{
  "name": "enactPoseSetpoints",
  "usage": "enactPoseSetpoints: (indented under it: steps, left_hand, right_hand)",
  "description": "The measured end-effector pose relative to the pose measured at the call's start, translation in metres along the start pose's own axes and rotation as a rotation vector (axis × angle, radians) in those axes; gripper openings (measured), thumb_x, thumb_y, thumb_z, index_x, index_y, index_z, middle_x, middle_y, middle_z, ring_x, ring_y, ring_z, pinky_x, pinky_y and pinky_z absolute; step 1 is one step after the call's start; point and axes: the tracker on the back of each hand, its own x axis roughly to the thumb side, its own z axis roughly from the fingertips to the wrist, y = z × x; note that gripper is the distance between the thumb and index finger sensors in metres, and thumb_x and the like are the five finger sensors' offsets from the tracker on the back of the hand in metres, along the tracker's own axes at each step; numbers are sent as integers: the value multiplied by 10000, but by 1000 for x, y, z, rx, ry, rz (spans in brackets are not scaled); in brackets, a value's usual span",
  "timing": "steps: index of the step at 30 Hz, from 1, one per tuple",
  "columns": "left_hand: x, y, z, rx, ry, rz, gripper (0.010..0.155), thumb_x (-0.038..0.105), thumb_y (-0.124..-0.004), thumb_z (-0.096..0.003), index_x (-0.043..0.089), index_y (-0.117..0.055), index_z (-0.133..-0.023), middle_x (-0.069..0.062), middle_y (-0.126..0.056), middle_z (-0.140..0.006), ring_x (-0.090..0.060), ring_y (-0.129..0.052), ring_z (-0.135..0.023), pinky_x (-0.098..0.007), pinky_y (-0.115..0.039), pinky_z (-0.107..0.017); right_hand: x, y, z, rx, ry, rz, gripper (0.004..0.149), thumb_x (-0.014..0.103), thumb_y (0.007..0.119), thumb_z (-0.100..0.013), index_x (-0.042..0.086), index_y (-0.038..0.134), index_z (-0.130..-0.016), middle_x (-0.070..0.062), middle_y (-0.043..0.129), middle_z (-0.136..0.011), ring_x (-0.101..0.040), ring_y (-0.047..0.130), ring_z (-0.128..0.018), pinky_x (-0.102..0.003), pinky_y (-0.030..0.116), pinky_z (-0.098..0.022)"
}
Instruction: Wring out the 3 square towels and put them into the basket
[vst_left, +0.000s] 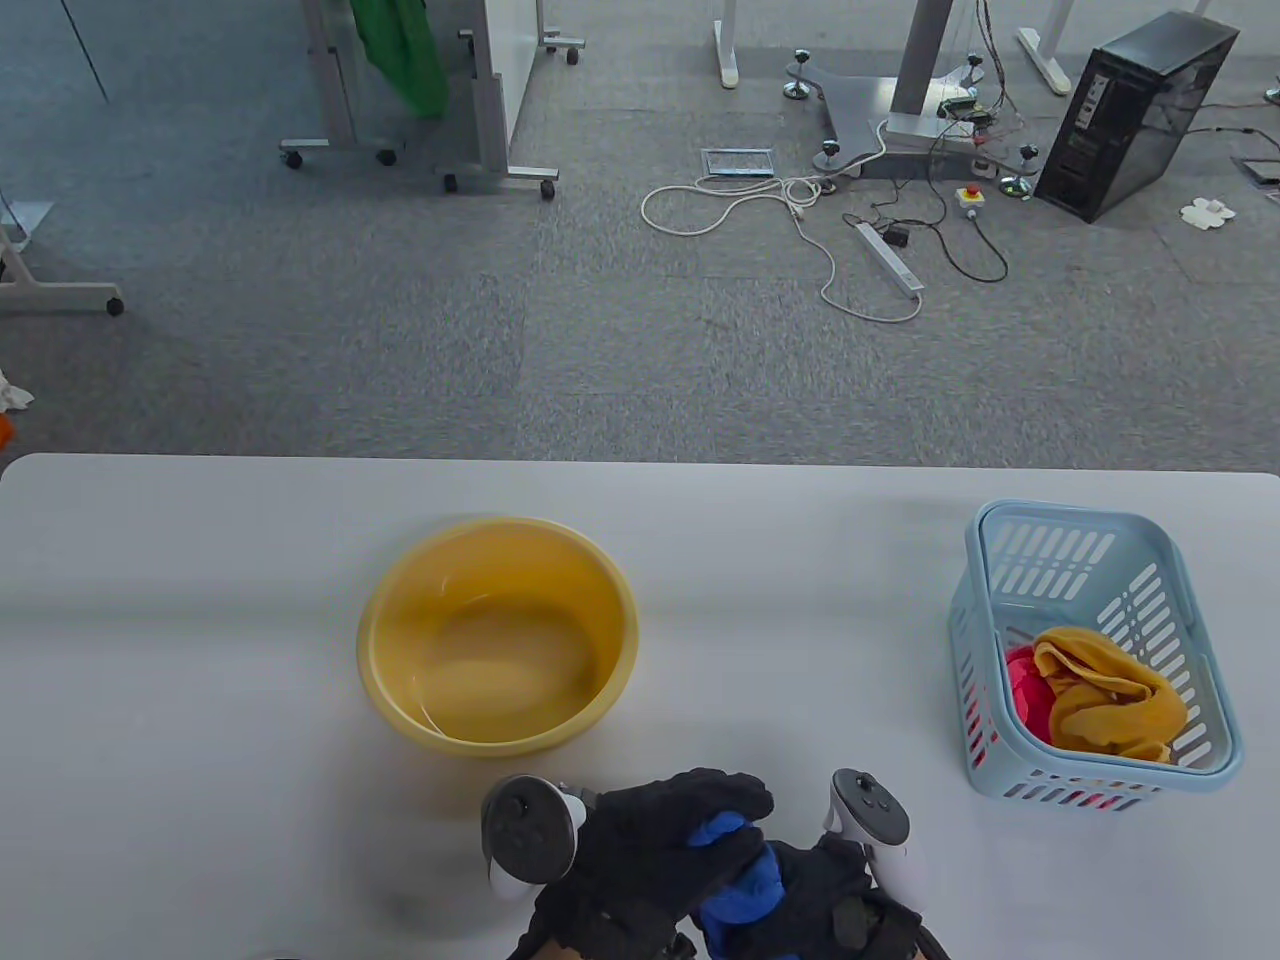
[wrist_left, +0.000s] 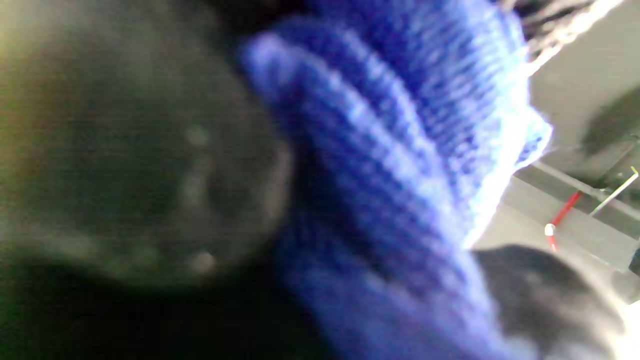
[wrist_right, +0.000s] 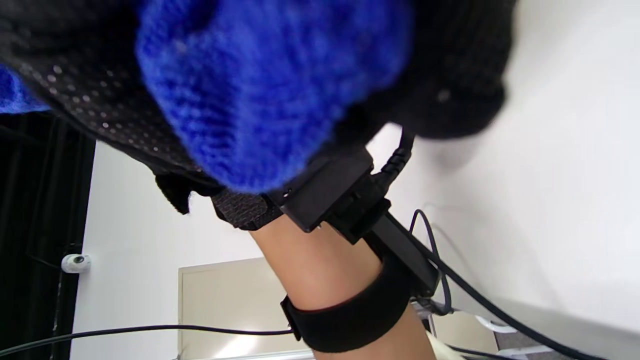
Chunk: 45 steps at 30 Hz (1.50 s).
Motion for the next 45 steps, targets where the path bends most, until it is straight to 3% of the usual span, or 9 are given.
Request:
enactPoseSetpoints:
  steps: [8,16,18,27,37,45]
  left_hand:
    - [-5,1,3,52,56,-38,502,527,-888,-512,250,-861,-930,-166,-922,-758,-347,-949,-218,-282,-822,-51]
    - [-9,4,7,115,139,-53,522,509,-895,-517,270,-816,-975,-155,-881,-844,-388,-945,-315,-299,-839,-104]
    - [-10,4,8,108,167,-39,533,508,-896,-521,272,-799,-988,-153,-868,-863,-393,-943,-335,-294,-840,-107]
    - [-15,-1,14,163,282,12,548,513,-866,-540,262,-756,-1015,-158,-852,-875,-391,-952,-354,-285,-848,-115]
    - [-35,-3,22,148,491,218,571,529,-835,-564,229,-721,-1037,-176,-848,-830,-363,-956,-319,-263,-849,-103]
    - [-43,-8,26,155,557,279,580,519,-826,-574,231,-687,-1058,-177,-818,-877,-380,-953,-376,-288,-866,-153]
  right_hand:
    - [14,-7,12,-196,43,208,716,428,1060,-426,72,720,-945,-134,918,-675,-237,992,-368,-279,925,-241]
    - [37,0,24,-550,39,603,736,363,1079,-396,160,701,-994,-130,882,-773,-281,976,-490,-383,913,-369]
    - [39,1,26,-593,29,646,733,355,1079,-395,166,703,-994,-130,880,-777,-286,974,-496,-394,910,-377]
    - [53,7,36,-753,-4,894,722,349,1079,-389,176,714,-988,-128,883,-780,-291,973,-502,-413,906,-396]
    - [58,24,36,-897,-17,1205,715,333,1075,-391,182,709,-987,-128,875,-791,-298,967,-525,-440,893,-431]
    - [50,30,38,-968,-38,1297,721,340,1063,-406,188,683,-1000,-131,855,-811,-303,959,-545,-449,884,-451]
